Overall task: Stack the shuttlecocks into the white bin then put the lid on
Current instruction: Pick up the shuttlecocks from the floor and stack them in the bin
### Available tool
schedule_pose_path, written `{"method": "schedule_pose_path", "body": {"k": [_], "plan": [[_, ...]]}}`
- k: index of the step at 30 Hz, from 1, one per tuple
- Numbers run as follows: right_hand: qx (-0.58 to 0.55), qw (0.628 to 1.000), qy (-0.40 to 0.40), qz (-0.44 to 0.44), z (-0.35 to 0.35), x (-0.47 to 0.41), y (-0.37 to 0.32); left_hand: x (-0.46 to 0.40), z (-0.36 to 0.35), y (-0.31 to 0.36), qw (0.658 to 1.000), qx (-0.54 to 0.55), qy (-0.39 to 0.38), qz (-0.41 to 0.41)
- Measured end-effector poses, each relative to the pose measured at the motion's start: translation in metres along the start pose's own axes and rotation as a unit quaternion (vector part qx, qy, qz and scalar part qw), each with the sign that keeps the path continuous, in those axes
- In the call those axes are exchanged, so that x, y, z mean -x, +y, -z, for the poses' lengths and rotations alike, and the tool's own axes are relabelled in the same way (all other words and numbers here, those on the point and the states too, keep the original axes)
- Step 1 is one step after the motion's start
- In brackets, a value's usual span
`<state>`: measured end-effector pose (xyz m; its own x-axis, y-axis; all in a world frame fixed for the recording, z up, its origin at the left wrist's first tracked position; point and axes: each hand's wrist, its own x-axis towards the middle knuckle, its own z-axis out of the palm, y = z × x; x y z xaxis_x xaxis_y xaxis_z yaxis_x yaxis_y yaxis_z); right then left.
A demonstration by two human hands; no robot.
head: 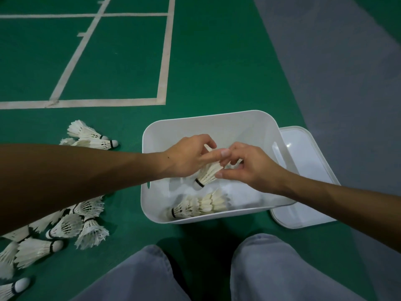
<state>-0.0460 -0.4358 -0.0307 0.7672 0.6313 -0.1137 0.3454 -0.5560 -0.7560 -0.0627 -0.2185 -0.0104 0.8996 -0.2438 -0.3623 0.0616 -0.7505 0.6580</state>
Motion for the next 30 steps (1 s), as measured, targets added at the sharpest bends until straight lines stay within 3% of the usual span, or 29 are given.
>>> {"method": "schedule_pose_path", "body": {"k": [3, 7, 10, 14, 18, 24, 27, 30], "plan": [[0.09, 0.996, -0.004, -0.002, 0.015, 0.0, 0.005, 0.001, -0.002, -0.003, 0.994, -0.093, -0.051, 0.019], [0.243, 0.968, -0.029, -0.055, 0.012, 0.003, 0.017, 0.006, -0.011, -0.014, 0.955, -0.223, -0.192, 0.022], [0.249, 0.96, -0.07, -0.106, -0.002, 0.006, 0.025, 0.01, -0.023, -0.023, 0.922, -0.285, -0.259, 0.036], [0.177, 0.96, -0.133, -0.169, -0.013, 0.004, 0.026, 0.007, -0.038, -0.044, 0.898, -0.36, -0.251, 0.035], [0.073, 0.949, -0.171, -0.253, -0.02, -0.001, 0.031, 0.003, -0.04, -0.054, 0.901, -0.36, -0.239, 0.035], [-0.044, 0.904, -0.203, -0.373, -0.03, -0.008, 0.043, -0.003, -0.042, -0.049, 0.911, -0.337, -0.236, 0.03], [-0.081, 0.88, -0.255, -0.393, -0.028, -0.008, 0.041, 0.005, -0.031, -0.037, 0.929, -0.294, -0.223, 0.029], [0.0, 0.891, -0.279, -0.359, -0.02, -0.01, 0.036, 0.02, -0.013, -0.024, 0.962, -0.227, -0.154, -0.004]]}}
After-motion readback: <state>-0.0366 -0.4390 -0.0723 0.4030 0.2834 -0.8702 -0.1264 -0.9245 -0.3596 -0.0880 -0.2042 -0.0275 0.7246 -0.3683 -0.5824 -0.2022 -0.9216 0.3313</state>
